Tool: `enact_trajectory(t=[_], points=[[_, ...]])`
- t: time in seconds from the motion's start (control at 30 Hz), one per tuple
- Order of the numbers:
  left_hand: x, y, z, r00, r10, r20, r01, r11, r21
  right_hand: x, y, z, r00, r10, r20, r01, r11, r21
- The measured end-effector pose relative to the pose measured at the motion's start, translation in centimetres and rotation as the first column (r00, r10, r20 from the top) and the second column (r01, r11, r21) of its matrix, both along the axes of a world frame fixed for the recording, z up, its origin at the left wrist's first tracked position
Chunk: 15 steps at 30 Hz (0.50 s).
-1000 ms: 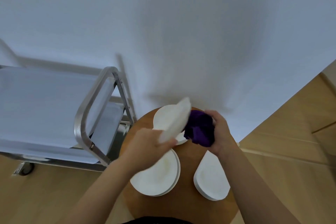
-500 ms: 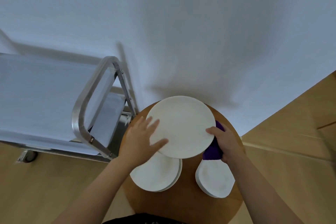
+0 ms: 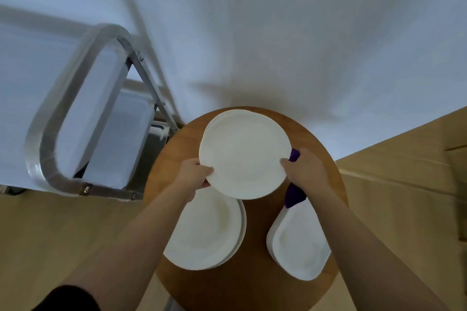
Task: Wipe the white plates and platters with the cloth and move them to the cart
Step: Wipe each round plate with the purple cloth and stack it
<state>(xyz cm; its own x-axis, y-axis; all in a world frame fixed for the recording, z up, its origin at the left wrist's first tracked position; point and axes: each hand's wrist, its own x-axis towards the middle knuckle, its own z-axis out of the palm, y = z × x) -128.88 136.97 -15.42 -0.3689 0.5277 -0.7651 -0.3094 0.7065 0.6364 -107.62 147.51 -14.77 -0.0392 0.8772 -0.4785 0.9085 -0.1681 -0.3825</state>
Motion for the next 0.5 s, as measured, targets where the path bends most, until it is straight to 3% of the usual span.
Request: enact_trajectory(t=[0.17,0.3,0.33,0.4,0.5], points=[[-0.8,3.3,-1.9,0.997,0.011,-0.07,-0.013,1.0,-0.023,-1.5,1.2,-2.9,0.997,0.01,0.081,-0.012,1.0,0.02],[-1.4,4.1,-3.9,0.967,-0.123,-0.222,0.111,0.992,-0.067,-1.9,1.3,-4.1,0.987,0.058,0.149,-0.055,0.998,-0.021],[-1.6,4.2,-4.6,0.931,-0.198,-0.308,0.176,0.979,-0.099,-2.0,1.3,-4.3,0.985,0.068,0.158,-0.063,0.997,-0.04],[-1.9,4.3,-5.5,0.764,-0.387,-0.516,0.331,0.922,-0.2,-2.1,1.3,-4.8,0.982,0.077,0.172,-0.068,0.996,-0.059],[-2.3,4.8,-6.3,0.616,-0.474,-0.629,0.406,0.875,-0.262,-2.5,1.1,-5.6,0.976,0.099,0.193,-0.089,0.994,-0.058]])
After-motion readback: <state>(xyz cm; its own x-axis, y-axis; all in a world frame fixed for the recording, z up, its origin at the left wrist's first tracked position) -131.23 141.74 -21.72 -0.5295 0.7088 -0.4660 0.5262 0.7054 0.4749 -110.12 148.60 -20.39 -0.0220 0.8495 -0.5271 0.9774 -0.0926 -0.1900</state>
